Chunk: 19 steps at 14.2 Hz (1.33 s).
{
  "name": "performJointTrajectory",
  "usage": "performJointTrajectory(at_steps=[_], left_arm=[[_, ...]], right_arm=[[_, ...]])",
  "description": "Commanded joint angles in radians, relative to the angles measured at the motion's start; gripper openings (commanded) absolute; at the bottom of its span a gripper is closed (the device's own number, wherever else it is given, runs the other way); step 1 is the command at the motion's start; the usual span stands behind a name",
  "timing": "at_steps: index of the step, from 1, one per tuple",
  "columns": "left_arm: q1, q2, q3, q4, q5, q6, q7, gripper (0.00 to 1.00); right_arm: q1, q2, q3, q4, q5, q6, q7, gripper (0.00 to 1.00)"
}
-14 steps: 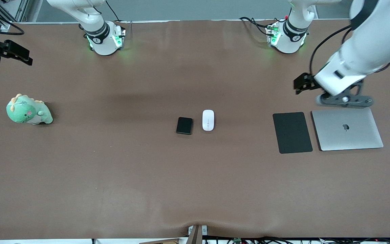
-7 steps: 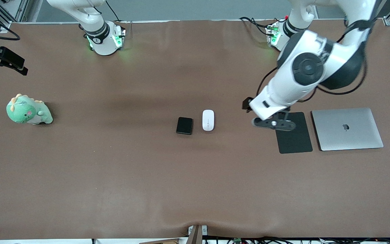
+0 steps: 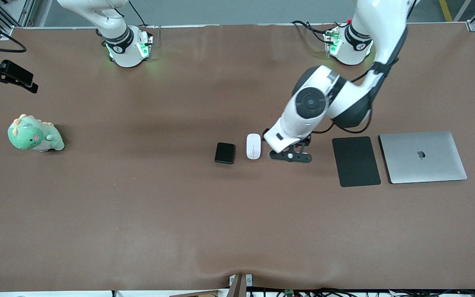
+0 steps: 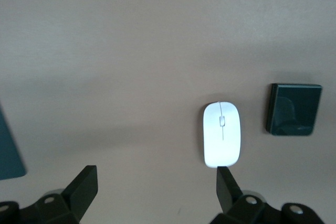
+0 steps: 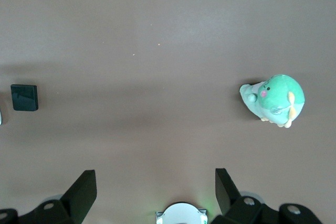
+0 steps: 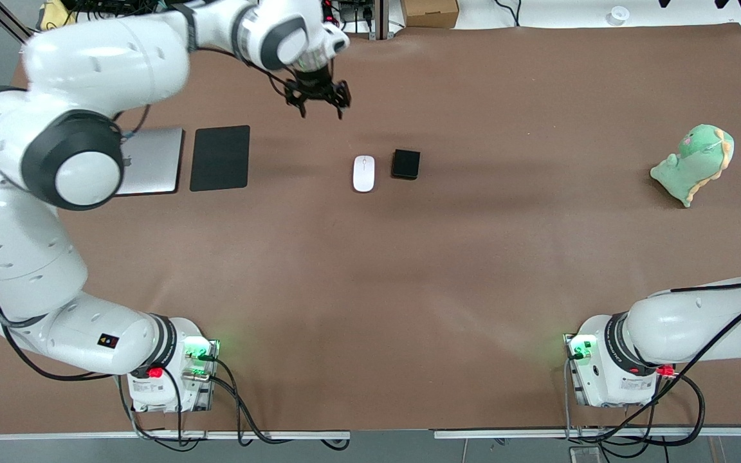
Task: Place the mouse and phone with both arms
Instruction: 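Move the left gripper over the white mouse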
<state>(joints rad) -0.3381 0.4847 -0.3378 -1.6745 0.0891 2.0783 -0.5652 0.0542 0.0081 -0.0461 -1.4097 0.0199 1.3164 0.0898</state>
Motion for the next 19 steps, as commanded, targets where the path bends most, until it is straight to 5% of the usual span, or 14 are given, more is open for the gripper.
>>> performJointTrajectory(at_steps=[1, 19], left_arm=[[-0.038, 0.067, 0.003, 0.012, 0.041, 0.067, -0.060, 1.00], [-0.147, 0.245, 0.013, 0.018, 0.106, 0.226, -0.261, 1.00]], right_arm=[[-0.017, 0.019, 0.003, 0.021, 0.020, -0.020, -0.005, 1.00], [-0.022, 0.091, 0.006, -0.003, 0.020, -0.125, -0.065, 1.00]])
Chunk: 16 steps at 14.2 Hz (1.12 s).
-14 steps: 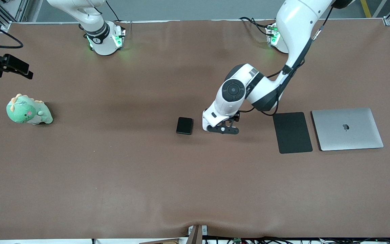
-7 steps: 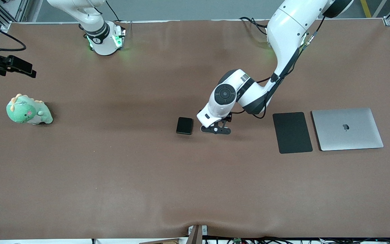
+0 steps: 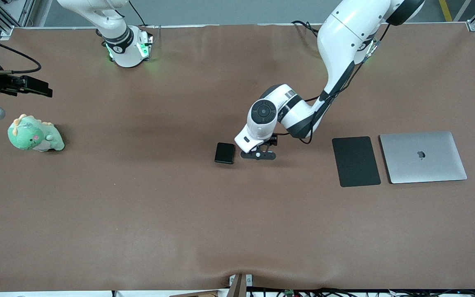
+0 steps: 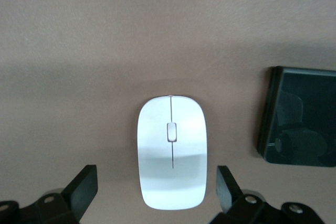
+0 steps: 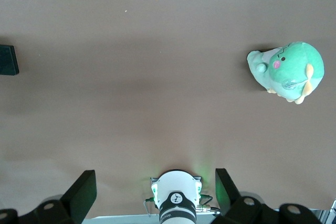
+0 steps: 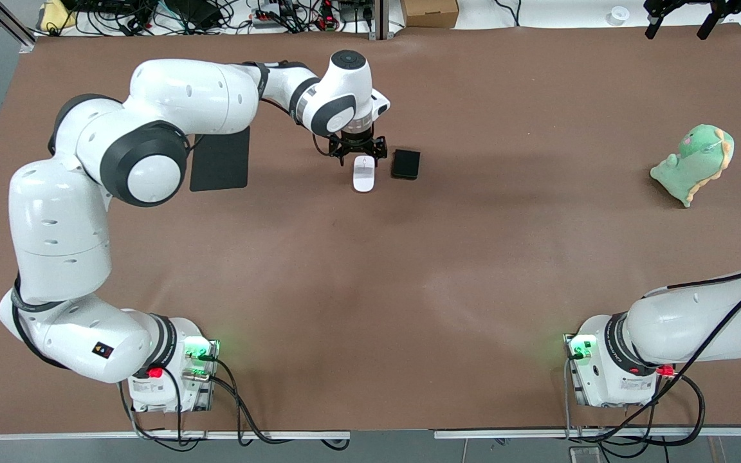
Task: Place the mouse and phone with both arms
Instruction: 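Grasp the white mouse with the left gripper while the right gripper reaches out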
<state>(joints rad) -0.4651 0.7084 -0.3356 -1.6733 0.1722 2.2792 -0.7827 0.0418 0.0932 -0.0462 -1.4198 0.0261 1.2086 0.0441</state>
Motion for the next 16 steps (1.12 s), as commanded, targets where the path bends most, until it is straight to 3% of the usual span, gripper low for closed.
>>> performJointTrajectory(at_steps=[1, 8, 12, 14, 16], left_arm=[[-0.021, 0.031, 0.010, 0.017, 0.023, 0.043, -0.061, 1.00], [-0.046, 0.071, 0.013, 0.018, 0.024, 0.088, -0.118, 1.00], [-0.047, 0.082, 0.021, 0.017, 0.046, 0.088, -0.139, 1.00], [-0.047, 0.085, 0.023, 0.014, 0.047, 0.086, -0.145, 0.95], [-0.047, 0.085, 0.023, 0.012, 0.047, 0.085, -0.148, 0.75]], right_arm=[[-0.014, 0.010, 0.008, 0.015, 0.026, -0.006, -0.016, 1.00], [0.053, 0.007, 0.009, 0.005, 0.035, -0.063, -0.007, 1.00], [-0.043, 0.042, 0.005, 0.018, 0.044, -0.047, -0.045, 1.00], [-0.066, 0.042, 0.003, 0.012, 0.045, -0.058, -0.073, 1.00], [-0.077, 0.049, 0.003, 0.016, 0.035, -0.055, -0.075, 1.00]])
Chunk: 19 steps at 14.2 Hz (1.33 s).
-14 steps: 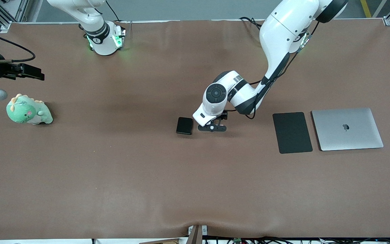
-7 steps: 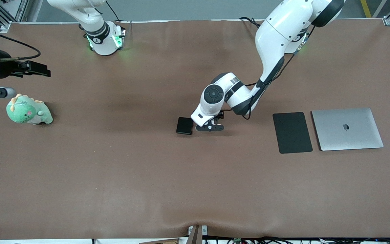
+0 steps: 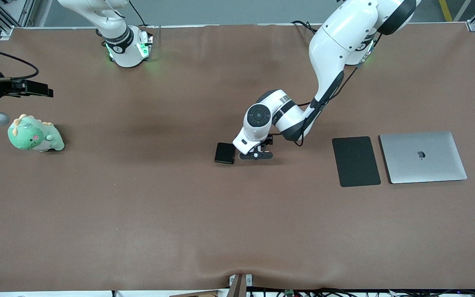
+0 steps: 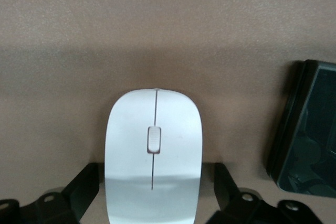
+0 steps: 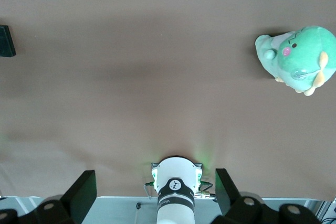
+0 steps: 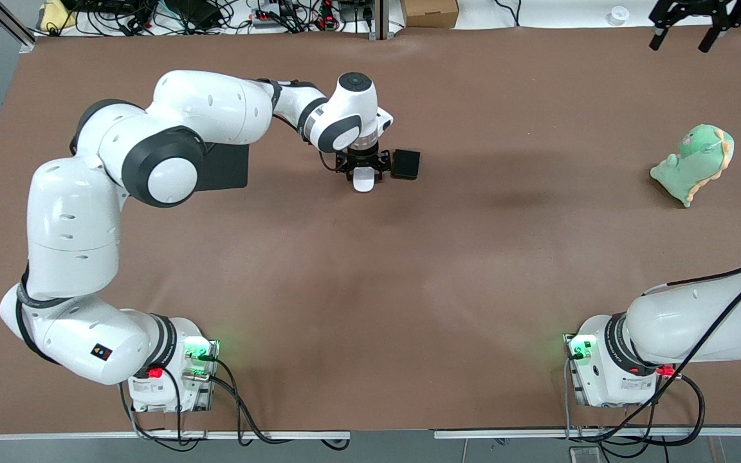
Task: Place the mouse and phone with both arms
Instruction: 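Grasp the white mouse with the left gripper while the right gripper reaches out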
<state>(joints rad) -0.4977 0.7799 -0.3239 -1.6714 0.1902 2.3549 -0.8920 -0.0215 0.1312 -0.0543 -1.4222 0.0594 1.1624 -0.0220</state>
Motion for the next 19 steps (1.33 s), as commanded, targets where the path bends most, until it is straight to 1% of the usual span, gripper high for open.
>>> performJointTrajectory(at_steps=[1, 2, 4, 7, 9, 11, 16, 19], left_arm=[[-0.013, 0.012, 0.011, 0.010, 0.029, 0.004, -0.039, 0.60], [-0.013, 0.010, 0.011, 0.012, 0.029, 0.003, -0.038, 0.42], [-0.010, -0.002, 0.011, 0.015, 0.029, -0.003, -0.036, 0.00], [0.007, -0.033, 0.011, 0.018, 0.031, -0.040, -0.033, 0.00], [0.028, -0.077, 0.009, 0.019, 0.035, -0.092, -0.027, 0.00], [0.062, -0.134, 0.008, 0.028, 0.035, -0.149, 0.002, 0.00], [0.188, -0.269, 0.003, 0.030, 0.032, -0.307, 0.115, 0.00], [0.287, -0.315, 0.003, 0.028, 0.031, -0.409, 0.232, 0.00]], right_arm=[[-0.014, 0.028, 0.011, 0.019, 0.000, -0.001, -0.007, 1.00], [-0.014, 0.056, 0.011, 0.022, 0.008, -0.004, -0.007, 1.00], [-0.005, 0.059, 0.017, 0.019, 0.014, -0.015, -0.006, 1.00], [0.025, 0.057, 0.021, 0.020, 0.017, -0.007, 0.005, 1.00], [0.051, 0.057, 0.025, 0.020, 0.023, 0.011, 0.007, 1.00], [0.087, 0.067, 0.024, 0.017, 0.043, 0.060, 0.008, 1.00], [0.149, 0.154, 0.024, 0.012, 0.098, 0.167, 0.010, 1.00], [0.196, 0.198, 0.024, 0.012, 0.126, 0.227, 0.028, 1.00]])
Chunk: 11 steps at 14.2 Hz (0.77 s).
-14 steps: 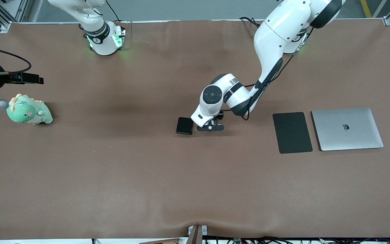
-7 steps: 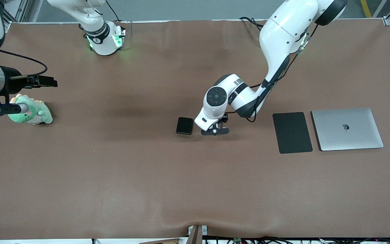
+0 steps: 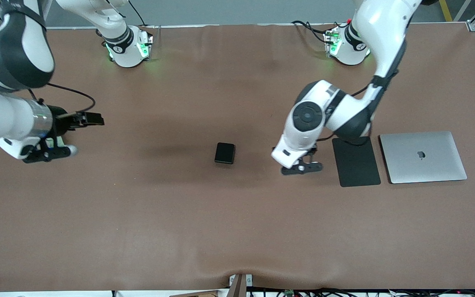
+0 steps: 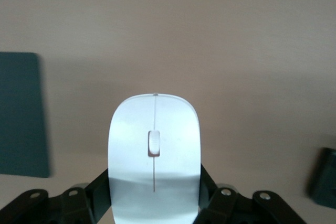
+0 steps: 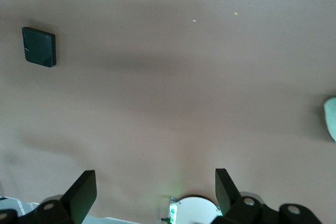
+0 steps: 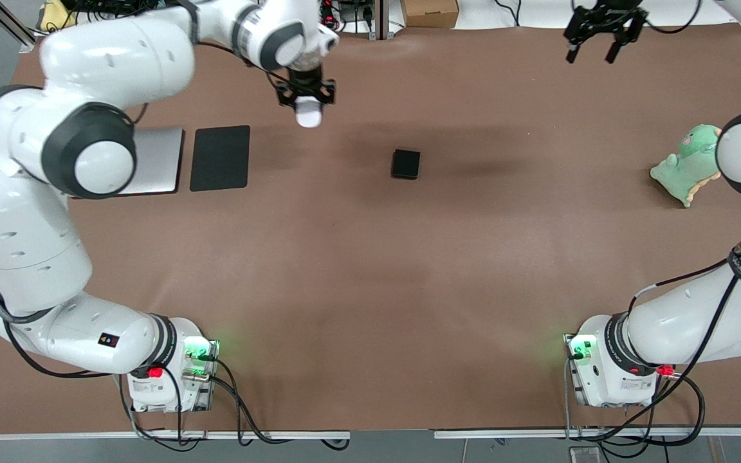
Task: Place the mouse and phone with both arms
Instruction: 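Carry the mouse to the black pad while the right gripper reaches the phone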
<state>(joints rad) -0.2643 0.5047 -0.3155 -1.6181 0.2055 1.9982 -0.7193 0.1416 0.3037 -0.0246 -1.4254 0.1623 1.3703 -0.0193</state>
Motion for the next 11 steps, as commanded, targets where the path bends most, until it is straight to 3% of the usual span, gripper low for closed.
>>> performJointTrajectory(at_steps=[1, 11], left_arm=[[0.085, -0.052, -0.005, -0.026, 0.017, -0.087, 0.102, 0.00], [0.267, -0.109, -0.005, -0.085, 0.077, -0.147, 0.225, 0.00]], right_arm=[[0.047, 0.038, -0.006, 0.016, 0.023, 0.036, 0.059, 1.00], [0.300, 0.198, -0.003, 0.014, 0.054, 0.366, 0.441, 1.00]])
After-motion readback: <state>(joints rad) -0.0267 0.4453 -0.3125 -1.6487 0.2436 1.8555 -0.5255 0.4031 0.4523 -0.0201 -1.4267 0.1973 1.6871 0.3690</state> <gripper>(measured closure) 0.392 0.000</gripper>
